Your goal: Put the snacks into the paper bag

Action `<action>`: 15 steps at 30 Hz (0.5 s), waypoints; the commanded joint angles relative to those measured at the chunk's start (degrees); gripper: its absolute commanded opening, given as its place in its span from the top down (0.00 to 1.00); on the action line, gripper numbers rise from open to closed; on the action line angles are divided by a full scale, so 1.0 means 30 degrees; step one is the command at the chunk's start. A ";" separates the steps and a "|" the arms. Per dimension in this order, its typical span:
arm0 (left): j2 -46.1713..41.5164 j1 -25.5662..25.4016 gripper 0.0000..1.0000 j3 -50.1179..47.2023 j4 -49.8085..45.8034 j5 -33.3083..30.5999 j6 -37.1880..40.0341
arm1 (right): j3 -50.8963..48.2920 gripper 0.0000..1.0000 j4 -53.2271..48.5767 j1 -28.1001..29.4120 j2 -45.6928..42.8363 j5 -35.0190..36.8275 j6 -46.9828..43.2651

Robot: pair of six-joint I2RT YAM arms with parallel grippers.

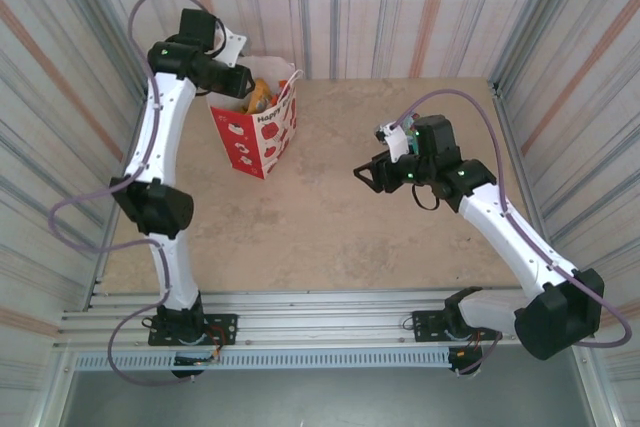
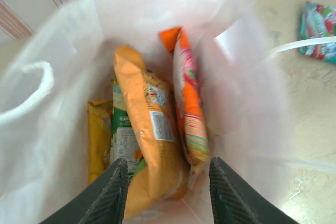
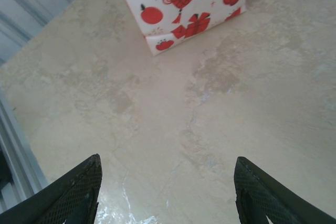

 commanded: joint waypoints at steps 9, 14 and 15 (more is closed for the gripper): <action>-1.0418 -0.2067 0.53 -1.0711 0.4090 -0.0162 -0.0243 | 0.1236 0.33 -0.1825 -0.3369 0.1634 0.0609 0.5277; -1.4861 -0.2756 0.52 -1.8284 0.8798 0.2182 -0.2035 | 0.1379 0.34 -0.2459 -0.6071 0.3186 0.0367 0.7254; -1.5631 -0.2941 0.52 -1.9725 0.9758 0.2615 -0.2406 | 0.1516 0.34 -0.2680 -0.6685 0.3687 0.0338 0.7768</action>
